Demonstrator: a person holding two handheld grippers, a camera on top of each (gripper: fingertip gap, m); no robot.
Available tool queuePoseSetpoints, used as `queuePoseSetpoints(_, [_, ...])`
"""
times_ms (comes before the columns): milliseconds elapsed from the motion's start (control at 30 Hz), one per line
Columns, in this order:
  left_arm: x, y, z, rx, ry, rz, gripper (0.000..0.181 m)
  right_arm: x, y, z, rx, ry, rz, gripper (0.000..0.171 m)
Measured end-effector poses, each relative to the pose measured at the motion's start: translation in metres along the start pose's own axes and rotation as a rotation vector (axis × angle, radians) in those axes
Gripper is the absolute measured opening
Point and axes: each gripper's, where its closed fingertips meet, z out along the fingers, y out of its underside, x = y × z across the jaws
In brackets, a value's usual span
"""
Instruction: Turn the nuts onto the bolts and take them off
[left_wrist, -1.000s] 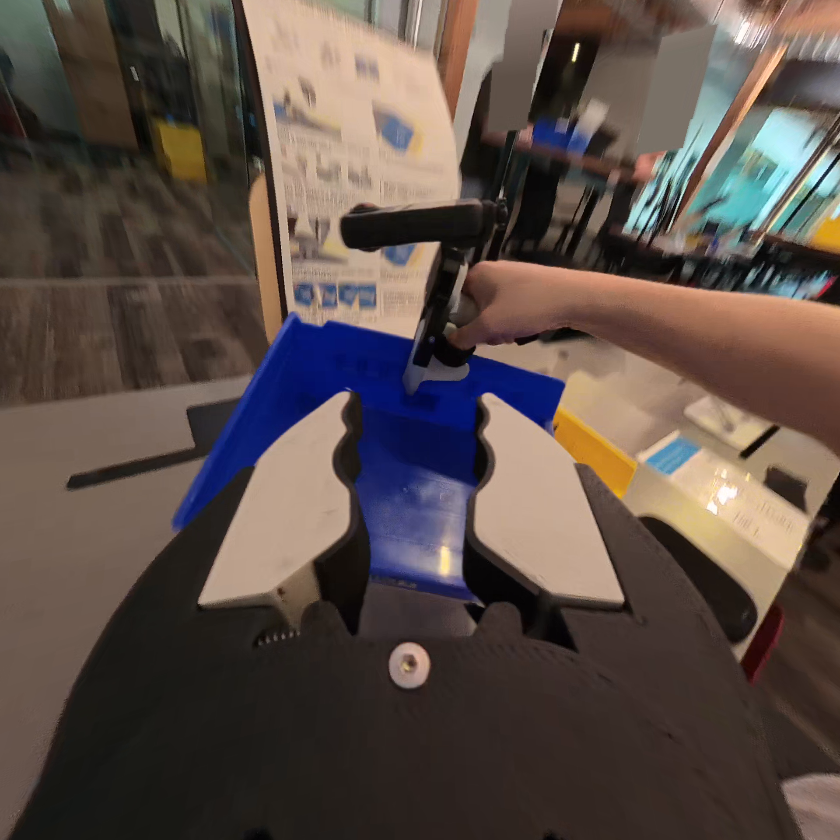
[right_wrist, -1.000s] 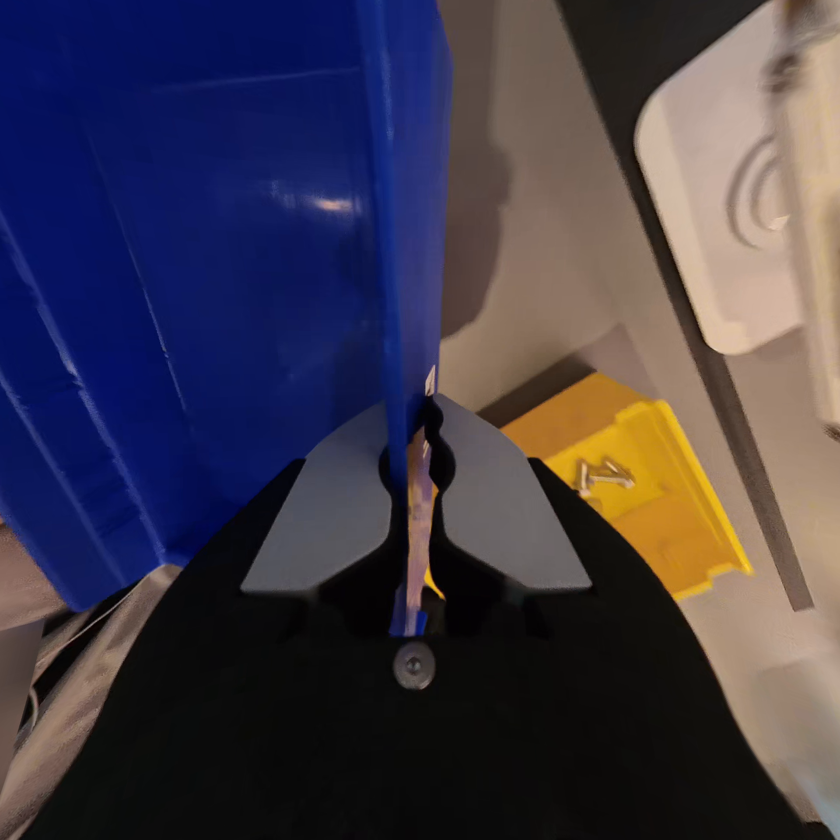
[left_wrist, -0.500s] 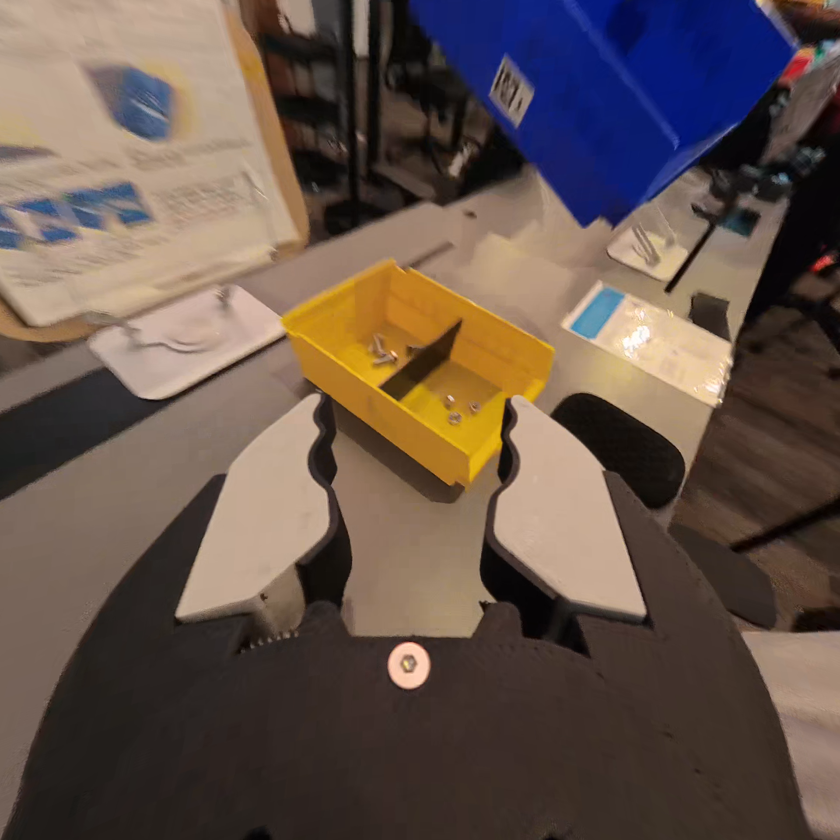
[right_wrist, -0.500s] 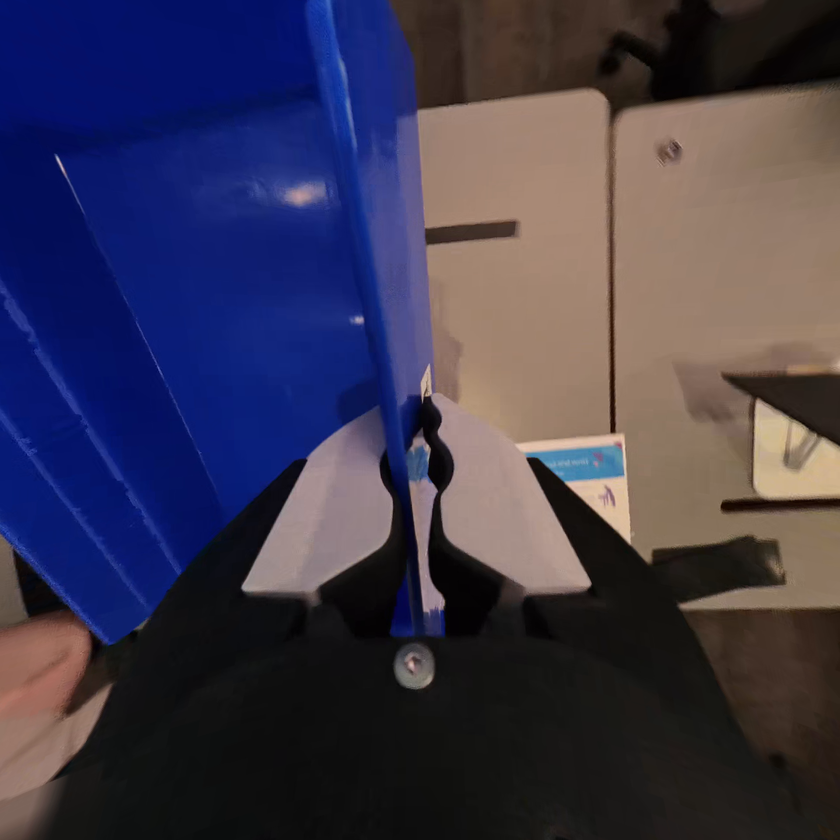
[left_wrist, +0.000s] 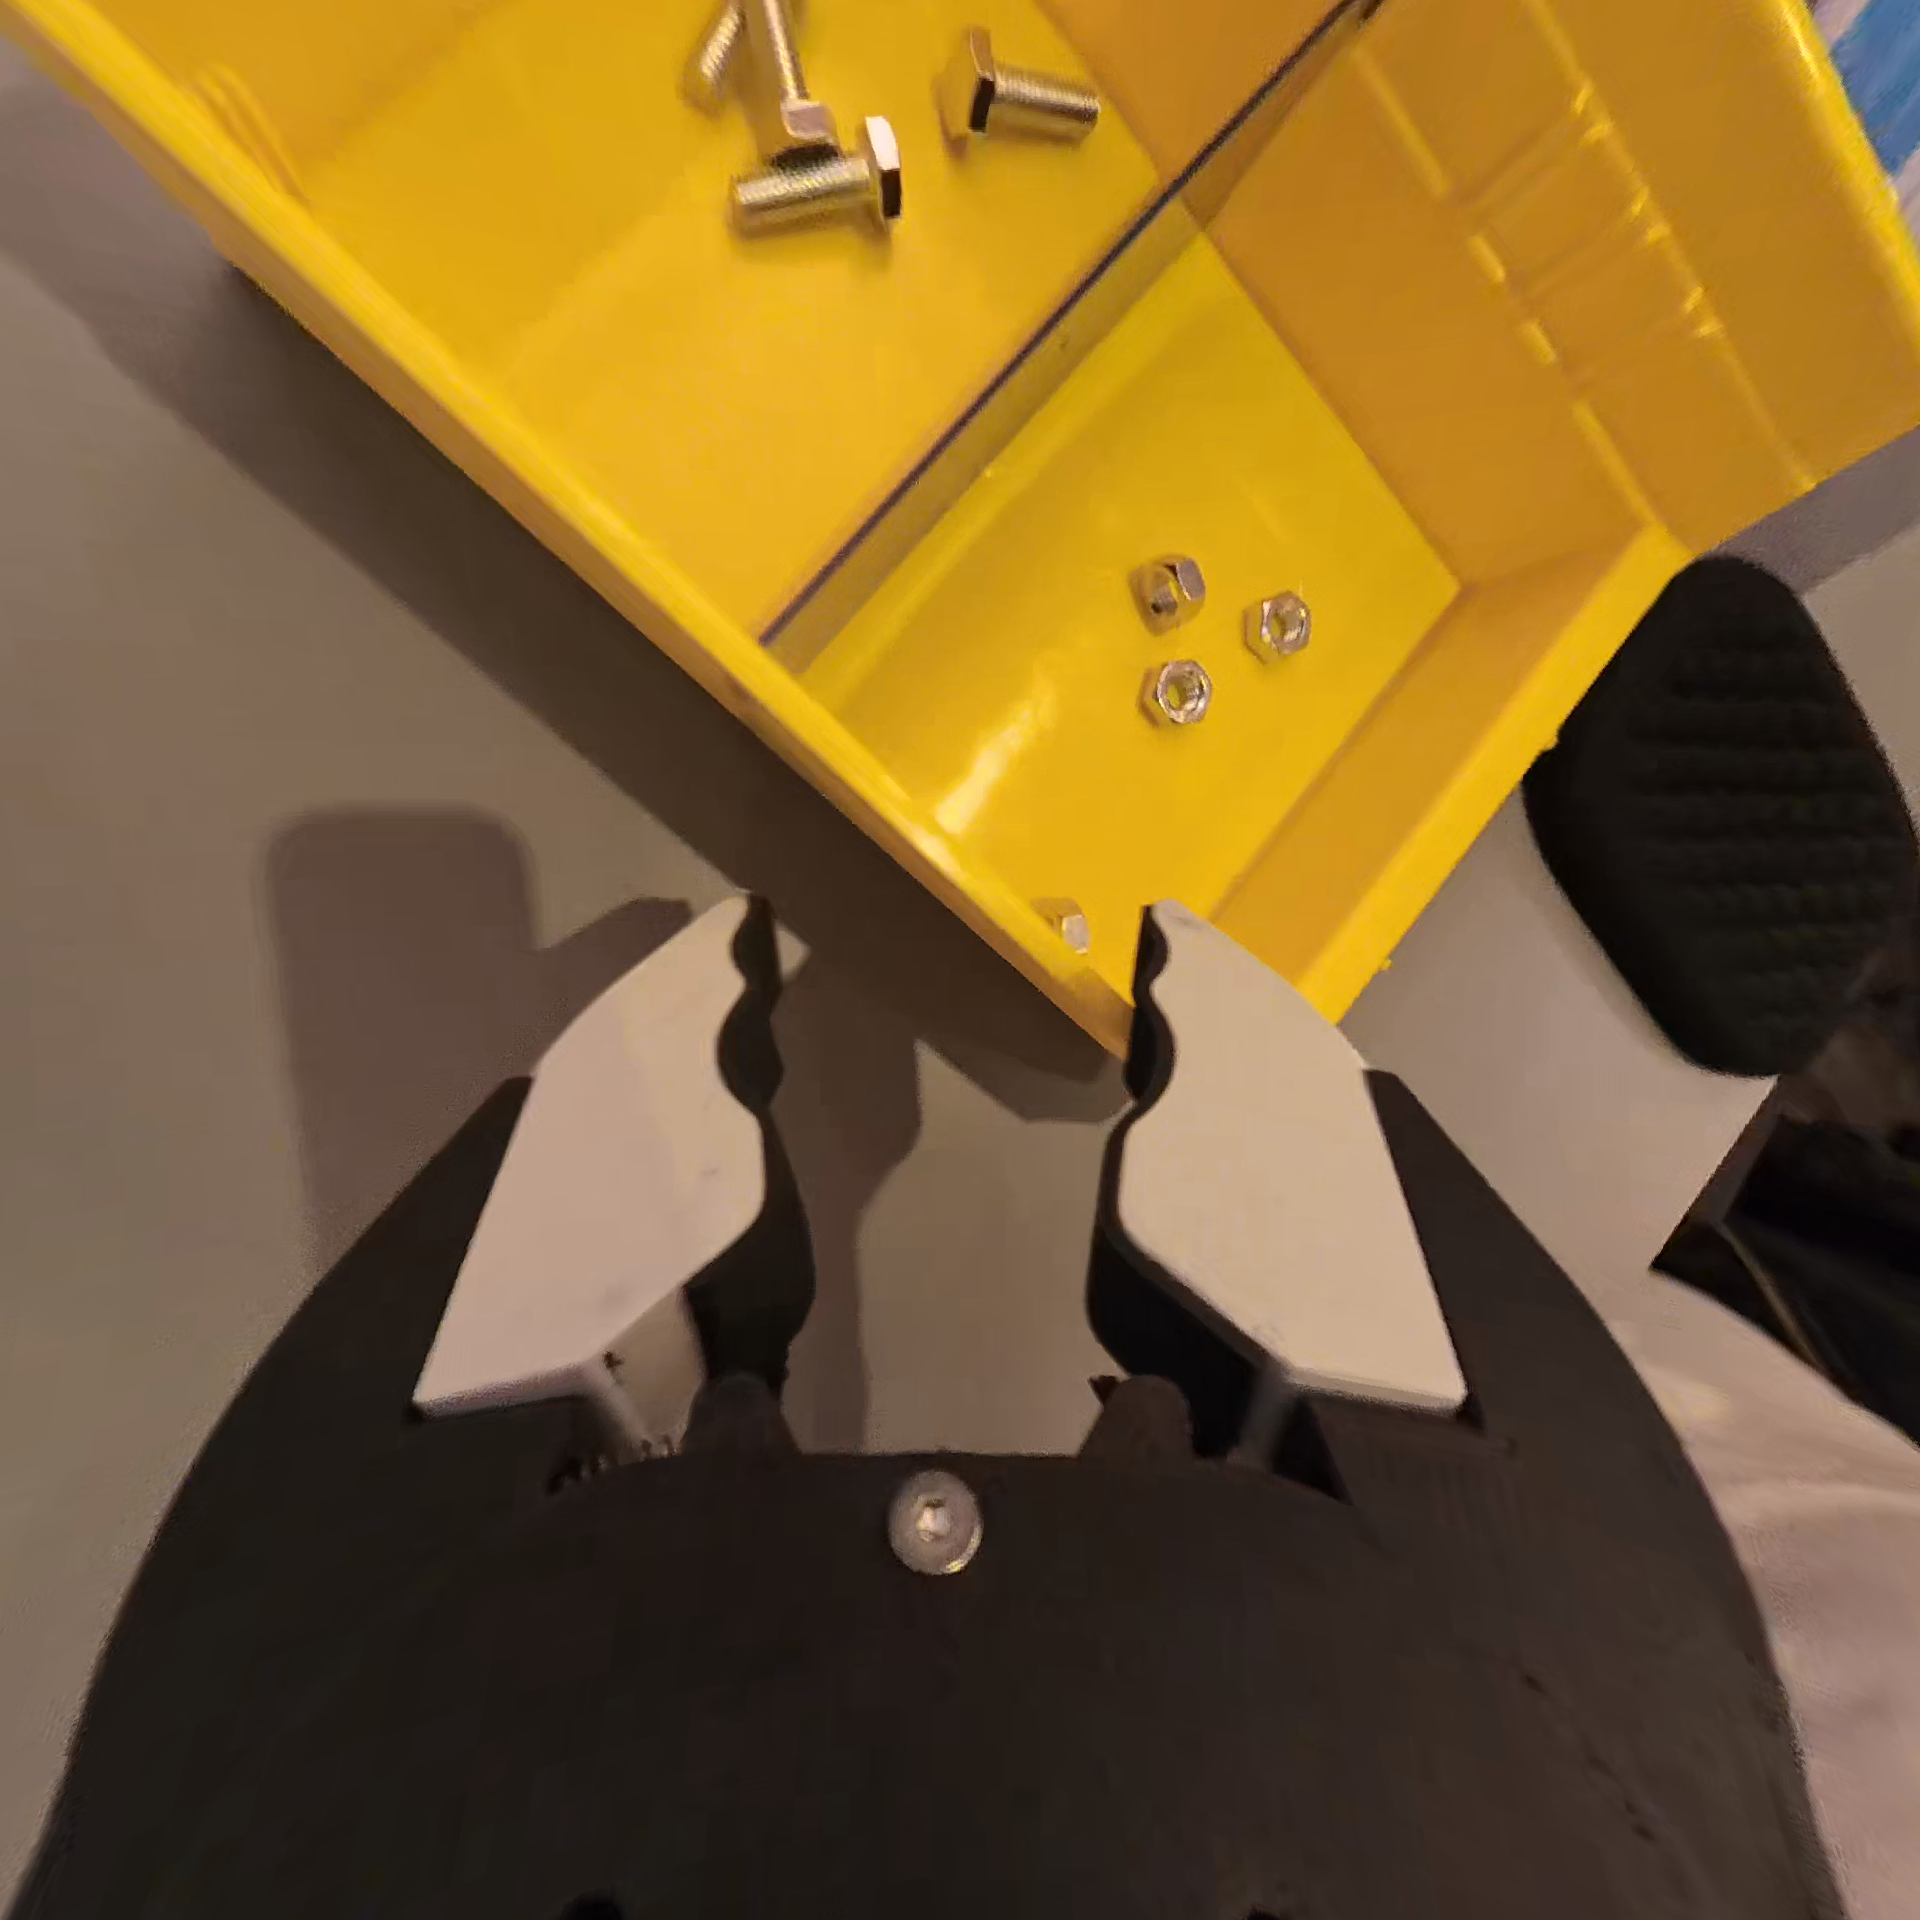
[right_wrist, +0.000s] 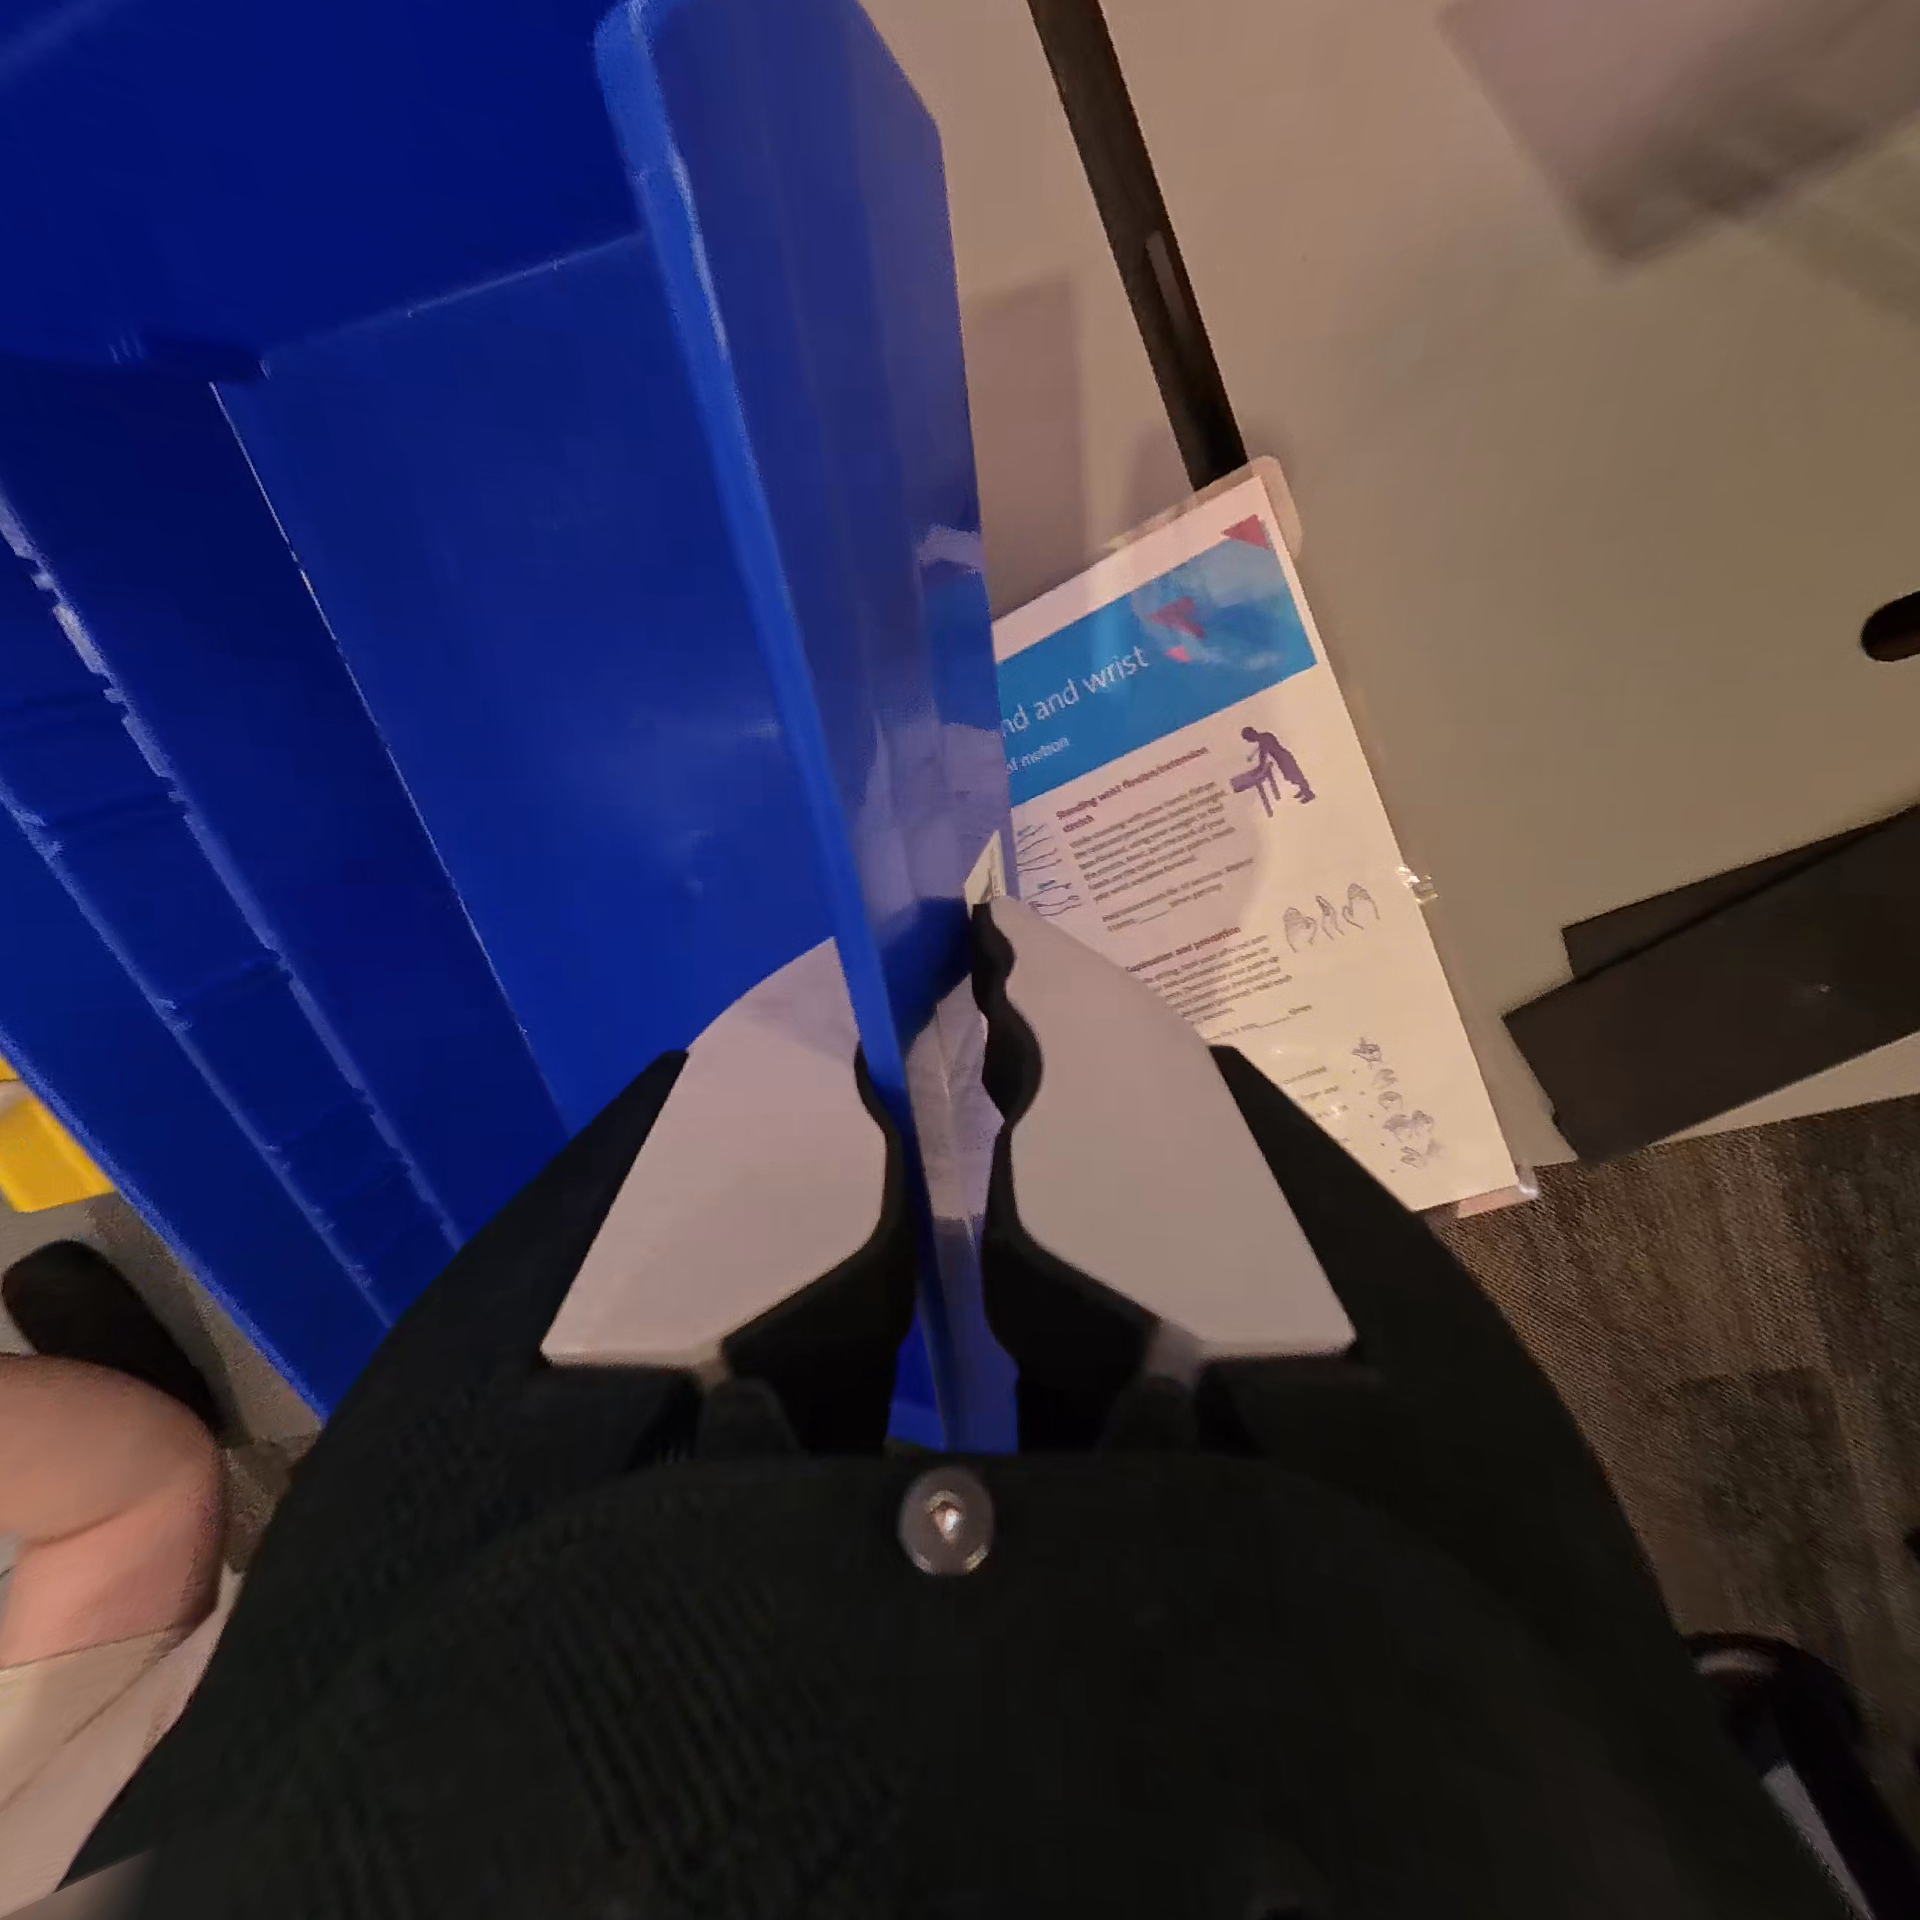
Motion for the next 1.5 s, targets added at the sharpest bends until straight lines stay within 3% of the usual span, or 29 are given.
queuePoseSetpoints(67, [-0.003, 0.006, -0.007, -0.043, -0.015, 0.048, 0.049, 0.000, 0.001, 0.008, -0.017, 0.017, -0.033, 0.011])
queuePoseSetpoints(133, [-0.005, 0.016, -0.016, -0.086, 0.057, 0.030, 0.023, -0.006, -0.001, 0.014, -0.028, 0.025, -0.075, 0.011])
queuePoseSetpoints(267, [-0.049, 0.036, -0.041, -0.098, 0.087, -0.110, 0.014, -0.037, -0.007, 0.024, -0.030, 0.000, -0.169, 0.010])
queuePoseSetpoints(367, [-0.100, 0.053, -0.066, -0.063, -0.023, -0.196, 0.007, -0.072, -0.010, 0.037, -0.026, -0.056, -0.227, 0.010])
queuePoseSetpoints(467, [-0.144, 0.072, -0.090, -0.018, -0.121, -0.280, 0.007, -0.114, -0.008, 0.057, -0.040, -0.141, -0.272, 0.010])
queuePoseSetpoints(600, [-0.168, 0.098, -0.112, 0.040, -0.023, -0.402, 0.011, -0.165, 0.004, 0.092, -0.098, -0.236, -0.324, 0.010])
queuePoseSetpoints(800, [-0.209, 0.137, -0.146, 0.108, -0.111, -0.568, 0.010, -0.211, 0.015, 0.146, -0.174, -0.254, -0.366, 0.011])
queuePoseSetpoints(1167, [-0.235, 0.216, -0.198, 0.208, -0.070, -0.801, 0.014, -0.222, 0.012, 0.197, -0.268, -0.179, -0.291, 0.011])
queuePoseSetpoints(1500, [-0.211, 0.222, -0.192, 0.110, -0.011, -0.810, 0.016, -0.220, 0.004, 0.198, -0.272, -0.094, -0.346, 0.008])
